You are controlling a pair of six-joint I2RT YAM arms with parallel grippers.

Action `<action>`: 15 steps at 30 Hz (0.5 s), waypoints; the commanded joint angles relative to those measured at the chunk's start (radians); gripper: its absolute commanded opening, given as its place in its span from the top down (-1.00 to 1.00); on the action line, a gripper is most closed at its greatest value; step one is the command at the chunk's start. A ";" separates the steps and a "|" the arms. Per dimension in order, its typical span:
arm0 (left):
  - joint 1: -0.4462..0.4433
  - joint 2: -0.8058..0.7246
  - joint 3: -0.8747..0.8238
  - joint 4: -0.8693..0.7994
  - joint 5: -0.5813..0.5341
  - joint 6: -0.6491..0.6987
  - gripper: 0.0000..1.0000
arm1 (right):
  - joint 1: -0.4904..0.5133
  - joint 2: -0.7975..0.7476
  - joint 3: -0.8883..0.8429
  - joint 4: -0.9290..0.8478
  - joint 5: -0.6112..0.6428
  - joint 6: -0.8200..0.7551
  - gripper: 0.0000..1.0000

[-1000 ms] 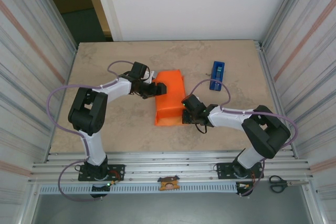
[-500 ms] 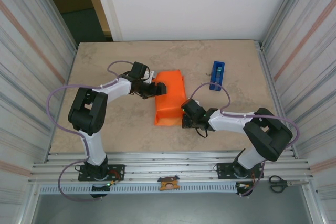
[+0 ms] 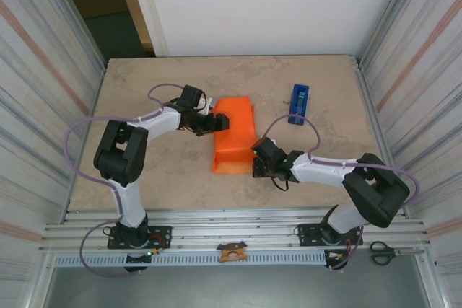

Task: Wrap the gift box in paper
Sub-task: Fold the wrapping paper for the gift box.

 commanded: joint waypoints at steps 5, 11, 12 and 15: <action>0.005 -0.011 0.014 -0.026 0.020 0.010 -0.56 | 0.002 -0.126 -0.011 -0.057 -0.016 -0.041 0.35; 0.005 -0.011 0.025 -0.027 0.029 0.014 -0.56 | -0.134 -0.261 -0.024 0.025 -0.268 -0.080 -0.04; 0.005 -0.014 0.027 -0.027 0.029 0.014 -0.57 | -0.179 -0.253 -0.014 0.053 -0.345 -0.072 -0.11; 0.005 -0.018 0.046 -0.037 0.029 0.023 -0.62 | -0.271 -0.170 0.068 0.042 -0.492 -0.075 -0.39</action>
